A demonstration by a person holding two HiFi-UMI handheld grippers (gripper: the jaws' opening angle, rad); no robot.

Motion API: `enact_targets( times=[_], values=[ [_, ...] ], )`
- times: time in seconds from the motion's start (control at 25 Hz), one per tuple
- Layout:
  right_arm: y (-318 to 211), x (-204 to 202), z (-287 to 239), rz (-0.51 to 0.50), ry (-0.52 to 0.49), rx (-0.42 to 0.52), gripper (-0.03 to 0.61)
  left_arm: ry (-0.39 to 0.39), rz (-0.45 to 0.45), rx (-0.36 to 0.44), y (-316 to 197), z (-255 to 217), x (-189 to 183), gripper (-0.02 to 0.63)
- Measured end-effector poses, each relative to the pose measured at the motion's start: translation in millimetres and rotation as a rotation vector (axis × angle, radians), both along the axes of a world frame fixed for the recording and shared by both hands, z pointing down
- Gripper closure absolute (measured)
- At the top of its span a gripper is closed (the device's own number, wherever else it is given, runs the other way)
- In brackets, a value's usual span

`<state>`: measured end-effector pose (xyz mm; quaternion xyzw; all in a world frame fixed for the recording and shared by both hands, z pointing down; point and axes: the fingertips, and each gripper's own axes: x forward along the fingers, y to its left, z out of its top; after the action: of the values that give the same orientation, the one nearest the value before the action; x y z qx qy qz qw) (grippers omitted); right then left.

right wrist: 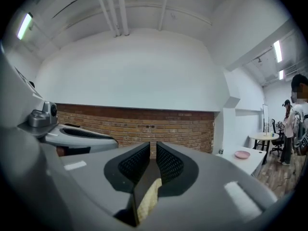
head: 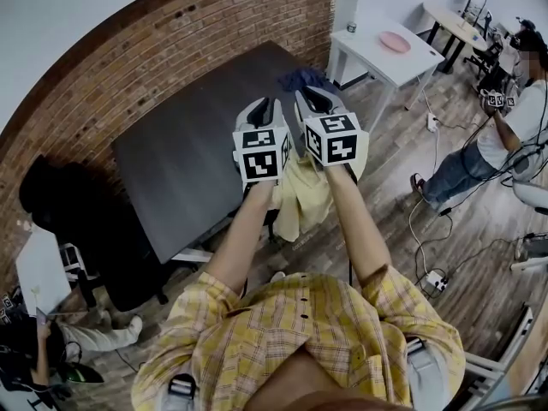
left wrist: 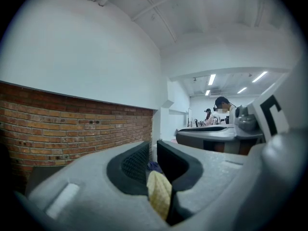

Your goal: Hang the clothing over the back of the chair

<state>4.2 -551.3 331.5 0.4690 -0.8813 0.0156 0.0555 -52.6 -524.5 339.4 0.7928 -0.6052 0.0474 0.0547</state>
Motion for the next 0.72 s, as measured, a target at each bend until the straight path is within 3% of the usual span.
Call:
enact_targets(
  times=[0.16,0.72],
  values=[
    [7,2,-4,0.001,-0.001,0.015,0.529,0.006,0.003,0.012,5,-3,0,0.535],
    [44,21,-27,0.016,-0.045,0.062,0.529,0.010,0.031,0.046,40,-23,10,0.534]
  ],
)
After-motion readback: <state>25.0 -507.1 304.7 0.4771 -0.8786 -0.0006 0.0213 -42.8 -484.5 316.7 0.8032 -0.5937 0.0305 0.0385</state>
